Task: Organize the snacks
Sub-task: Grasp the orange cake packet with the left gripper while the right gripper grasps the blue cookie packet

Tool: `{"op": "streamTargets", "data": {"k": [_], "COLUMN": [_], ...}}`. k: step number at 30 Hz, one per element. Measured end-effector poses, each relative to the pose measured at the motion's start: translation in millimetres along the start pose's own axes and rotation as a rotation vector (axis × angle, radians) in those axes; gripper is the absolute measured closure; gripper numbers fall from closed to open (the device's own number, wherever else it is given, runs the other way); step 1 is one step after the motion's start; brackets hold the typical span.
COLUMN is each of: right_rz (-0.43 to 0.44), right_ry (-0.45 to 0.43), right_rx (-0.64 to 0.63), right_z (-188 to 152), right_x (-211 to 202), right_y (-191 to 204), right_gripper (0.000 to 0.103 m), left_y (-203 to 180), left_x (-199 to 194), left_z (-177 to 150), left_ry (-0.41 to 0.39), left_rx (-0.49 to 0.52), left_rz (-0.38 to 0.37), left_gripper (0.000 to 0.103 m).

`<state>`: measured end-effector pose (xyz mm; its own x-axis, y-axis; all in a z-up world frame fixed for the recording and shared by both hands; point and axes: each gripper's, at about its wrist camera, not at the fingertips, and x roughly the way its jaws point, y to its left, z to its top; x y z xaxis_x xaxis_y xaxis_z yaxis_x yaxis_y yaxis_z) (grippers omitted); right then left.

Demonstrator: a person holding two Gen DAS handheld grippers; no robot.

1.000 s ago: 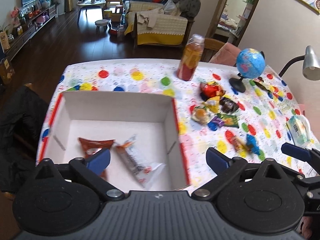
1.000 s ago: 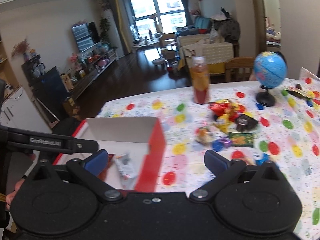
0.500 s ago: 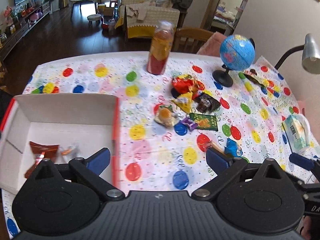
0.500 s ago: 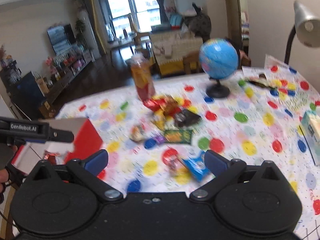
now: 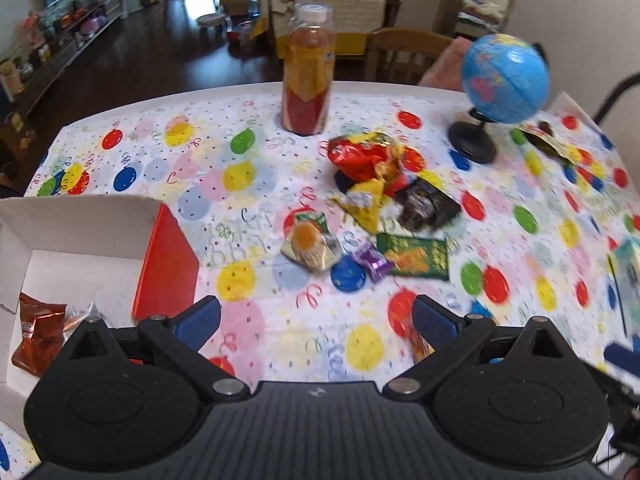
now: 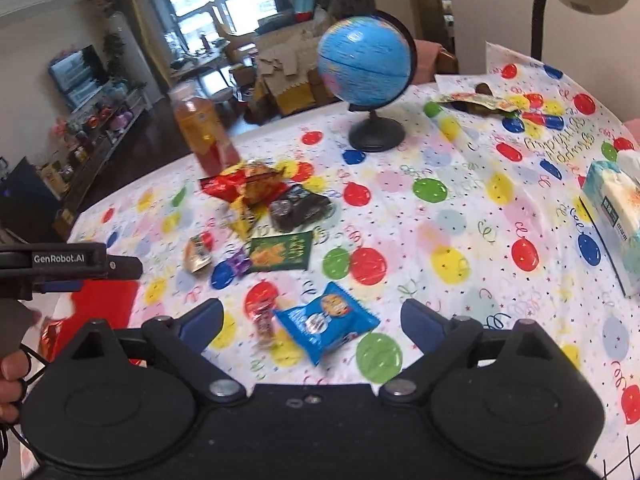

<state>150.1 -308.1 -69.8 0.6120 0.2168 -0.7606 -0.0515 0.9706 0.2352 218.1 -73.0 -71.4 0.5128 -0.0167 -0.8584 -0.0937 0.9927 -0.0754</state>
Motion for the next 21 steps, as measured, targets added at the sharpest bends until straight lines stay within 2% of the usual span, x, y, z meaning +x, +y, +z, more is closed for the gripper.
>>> {"op": "streamTargets", "data": {"k": [4, 10, 13, 16, 21], "right_rz": [-0.051, -0.107, -0.112, -0.13, -0.151], "right_ry": [0.049, 0.151, 0.163, 0.171, 0.204], "right_rx": [0.065, 0.222, 0.276, 0.34, 0.356], "right_z": [7.4, 11.1, 13.3, 13.7, 11.5], "right_x": [29.5, 74.3, 87.5, 94.1, 109.5], "right_y": [-7.6, -17.4, -18.2, -18.4, -16.1], "right_gripper": [0.019, 0.023, 0.027, 0.028, 0.029], "left_y": [-0.8, 5.4, 9.8, 14.3, 20.1], "left_x": [26.0, 69.1, 91.9, 110.3, 135.0], "left_z": [18.7, 42.2, 51.4, 56.2, 59.7], "left_ry": [0.016, 0.079, 0.124, 0.139, 0.193], "left_rx": [-0.042, -0.106, -0.151, -0.19, -0.243], "left_rz": [0.054, 0.085, 0.087, 0.086, 0.063], "left_gripper": [0.001, 0.001, 0.001, 0.003, 0.004]}}
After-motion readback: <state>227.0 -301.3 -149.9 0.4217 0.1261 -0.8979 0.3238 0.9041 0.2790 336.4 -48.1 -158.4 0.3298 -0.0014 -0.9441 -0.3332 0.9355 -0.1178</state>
